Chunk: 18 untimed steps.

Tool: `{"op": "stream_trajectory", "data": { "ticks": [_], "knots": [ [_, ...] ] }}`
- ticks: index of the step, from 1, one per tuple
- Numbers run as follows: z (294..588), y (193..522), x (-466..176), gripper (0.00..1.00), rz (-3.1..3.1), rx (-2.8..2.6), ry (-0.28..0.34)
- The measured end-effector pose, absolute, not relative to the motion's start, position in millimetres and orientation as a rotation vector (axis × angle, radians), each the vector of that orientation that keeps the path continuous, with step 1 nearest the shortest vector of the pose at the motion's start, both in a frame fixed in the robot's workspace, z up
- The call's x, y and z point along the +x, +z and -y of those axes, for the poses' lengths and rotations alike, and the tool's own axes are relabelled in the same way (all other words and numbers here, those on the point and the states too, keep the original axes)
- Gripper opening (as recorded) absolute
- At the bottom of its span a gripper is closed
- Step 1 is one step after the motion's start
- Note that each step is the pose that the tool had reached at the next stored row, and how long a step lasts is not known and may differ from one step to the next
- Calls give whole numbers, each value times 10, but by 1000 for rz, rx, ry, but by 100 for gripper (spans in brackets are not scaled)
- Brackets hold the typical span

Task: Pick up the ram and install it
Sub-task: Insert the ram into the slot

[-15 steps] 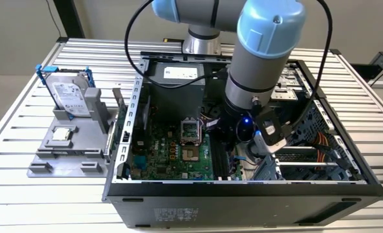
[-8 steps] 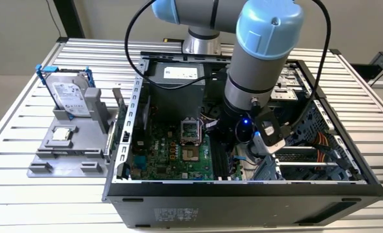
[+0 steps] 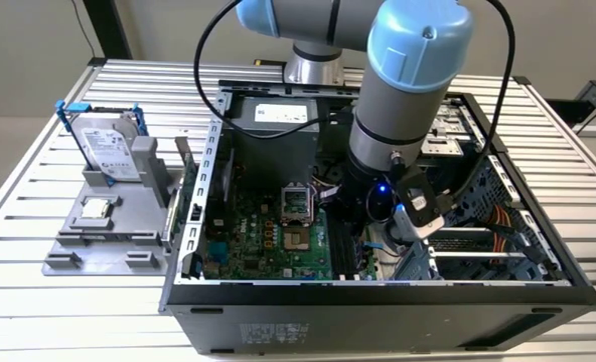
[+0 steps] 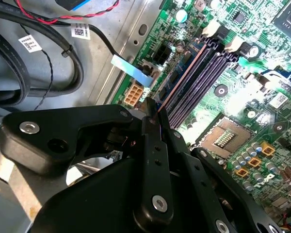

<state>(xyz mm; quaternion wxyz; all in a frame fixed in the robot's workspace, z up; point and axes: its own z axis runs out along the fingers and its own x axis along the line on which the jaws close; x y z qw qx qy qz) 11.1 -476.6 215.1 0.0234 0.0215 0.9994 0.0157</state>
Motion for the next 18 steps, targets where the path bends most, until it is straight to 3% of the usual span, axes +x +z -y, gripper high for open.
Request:
{"op": "stream_trajectory", "data": {
  "ticks": [18],
  "knots": [
    [4770, 2181, 80, 0, -3095, 63, 49]
  ]
}}
